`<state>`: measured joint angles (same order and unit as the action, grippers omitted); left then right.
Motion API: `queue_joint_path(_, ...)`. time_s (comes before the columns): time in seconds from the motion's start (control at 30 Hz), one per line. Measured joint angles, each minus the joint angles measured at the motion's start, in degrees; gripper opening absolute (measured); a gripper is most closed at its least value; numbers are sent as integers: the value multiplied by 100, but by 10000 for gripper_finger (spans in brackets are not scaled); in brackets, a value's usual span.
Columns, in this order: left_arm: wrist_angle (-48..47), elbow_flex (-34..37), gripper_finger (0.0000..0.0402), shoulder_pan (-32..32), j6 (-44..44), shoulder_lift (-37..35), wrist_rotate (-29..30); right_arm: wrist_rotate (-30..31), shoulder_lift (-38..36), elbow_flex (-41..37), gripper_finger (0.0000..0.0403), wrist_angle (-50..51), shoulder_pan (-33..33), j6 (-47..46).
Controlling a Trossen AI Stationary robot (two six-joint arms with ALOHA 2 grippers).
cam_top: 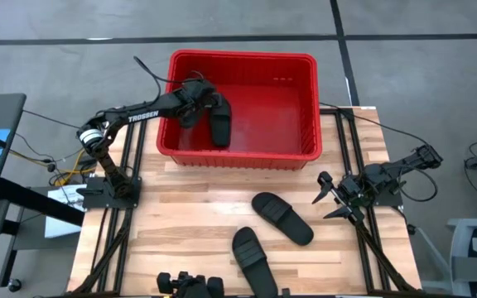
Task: Pick and place slides into bin
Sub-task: Put the top slipper into the organizer bin
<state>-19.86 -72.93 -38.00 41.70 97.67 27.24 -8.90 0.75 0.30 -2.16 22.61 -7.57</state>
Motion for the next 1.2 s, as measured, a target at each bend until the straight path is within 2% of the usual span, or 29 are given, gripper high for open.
queue_joint_path(0.4, 4, 0, 87, 11, 277, 0, -100, -1, 0, 0, 260, 1, 2, 0)
queue_joint_path(0.9, 73, -4, 87, 161, 1205, 218, -101, 1, -2, 0, 260, 0, 1, 0)
queue_joint_path(1.2, 287, -4, 87, 301, 1169, 260, 150, -1, -2, 0, 260, 1, 0, 0)
